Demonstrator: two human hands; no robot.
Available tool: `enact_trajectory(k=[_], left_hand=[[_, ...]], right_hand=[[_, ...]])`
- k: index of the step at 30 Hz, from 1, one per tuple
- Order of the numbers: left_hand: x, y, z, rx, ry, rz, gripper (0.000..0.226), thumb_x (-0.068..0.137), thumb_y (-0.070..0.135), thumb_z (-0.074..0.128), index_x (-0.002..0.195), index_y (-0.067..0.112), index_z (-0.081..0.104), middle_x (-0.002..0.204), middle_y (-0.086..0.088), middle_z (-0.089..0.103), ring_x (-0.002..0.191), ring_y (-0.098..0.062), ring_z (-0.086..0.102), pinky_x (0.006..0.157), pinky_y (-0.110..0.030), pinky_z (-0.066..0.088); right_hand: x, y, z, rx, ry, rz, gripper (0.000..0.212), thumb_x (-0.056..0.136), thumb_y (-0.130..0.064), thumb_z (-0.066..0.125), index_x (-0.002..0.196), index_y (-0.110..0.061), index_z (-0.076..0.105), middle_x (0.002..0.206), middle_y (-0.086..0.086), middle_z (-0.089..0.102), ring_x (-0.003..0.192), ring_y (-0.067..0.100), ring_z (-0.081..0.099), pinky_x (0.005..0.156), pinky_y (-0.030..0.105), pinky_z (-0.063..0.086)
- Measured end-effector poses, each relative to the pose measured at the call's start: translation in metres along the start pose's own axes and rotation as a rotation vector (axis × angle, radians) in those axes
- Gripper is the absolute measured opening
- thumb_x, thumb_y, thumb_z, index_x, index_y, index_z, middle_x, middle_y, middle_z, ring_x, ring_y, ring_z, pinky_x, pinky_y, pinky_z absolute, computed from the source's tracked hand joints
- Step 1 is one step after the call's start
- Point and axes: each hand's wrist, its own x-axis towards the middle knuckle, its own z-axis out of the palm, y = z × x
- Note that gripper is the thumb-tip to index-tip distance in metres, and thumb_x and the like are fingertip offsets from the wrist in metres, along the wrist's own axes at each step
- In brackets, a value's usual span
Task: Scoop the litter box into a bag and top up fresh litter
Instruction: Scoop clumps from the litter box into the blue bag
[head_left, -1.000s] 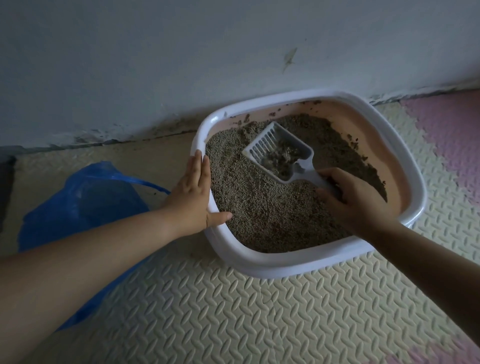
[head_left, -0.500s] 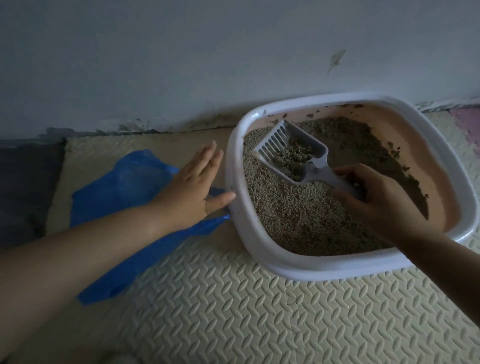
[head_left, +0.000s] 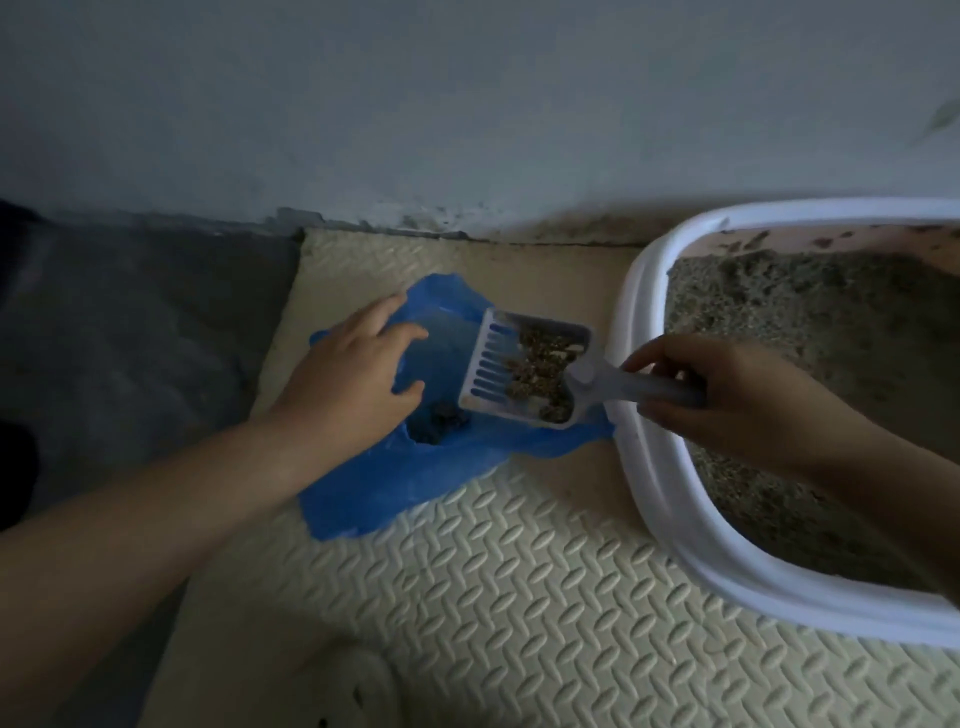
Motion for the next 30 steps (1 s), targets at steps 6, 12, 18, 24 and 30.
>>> enact_trajectory(k=[6,12,18,24,30], left_hand=[[-0.001,-0.012,0.001,0.000,-0.018,-0.003,0.064,0.085,0.022,0.064,0.143,0.010,0.038,0.146,0.002,0.033,0.129,-0.015,0.040,0.099,-0.028,0.037],[-0.001,-0.017,0.005,-0.038,0.029,0.011,0.068,0.080,0.013,0.066,0.142,0.010,0.039,0.143,0.003,0.035,0.121,-0.018,0.049,0.094,-0.033,0.045],[-0.002,-0.020,0.002,-0.052,0.052,0.018,0.073,0.078,0.007,0.065,0.144,0.010,0.035,0.144,0.000,0.032,0.121,-0.019,0.048,0.091,-0.032,0.047],[-0.002,-0.019,-0.001,-0.059,0.057,0.015,0.075,0.078,0.006,0.067,0.145,0.008,0.033,0.145,-0.001,0.031,0.125,-0.020,0.045,0.097,-0.032,0.043],[-0.003,-0.015,-0.002,-0.057,0.046,0.012,0.076,0.080,0.007,0.067,0.146,0.009,0.030,0.147,0.000,0.027,0.125,-0.018,0.044,0.094,-0.030,0.044]], right_hand=[[0.042,-0.028,0.025,-0.171,-0.104,-0.095,0.032,0.084,-0.025,0.061,0.115,-0.032,0.057,0.096,-0.011,0.065,0.081,0.013,0.059,0.064,0.025,0.037],[0.062,-0.048,0.046,-0.246,-0.033,-0.321,0.044,0.083,-0.012,0.057,0.123,-0.028,0.056,0.104,0.000,0.059,0.091,0.026,0.061,0.067,0.033,0.044],[0.067,-0.046,0.062,-0.395,0.102,-0.437,0.063,0.067,0.003,0.067,0.124,-0.022,0.059,0.095,0.005,0.058,0.077,0.030,0.059,0.044,0.036,0.049],[0.062,-0.040,0.061,-0.404,0.166,-0.440,0.060,0.064,0.008,0.066,0.118,-0.021,0.065,0.095,0.006,0.059,0.080,0.030,0.059,0.052,0.035,0.048],[0.054,-0.038,0.055,-0.116,0.153,-0.294,0.051,0.076,0.005,0.063,0.118,-0.025,0.065,0.098,0.001,0.060,0.087,0.024,0.060,0.067,0.032,0.050]])
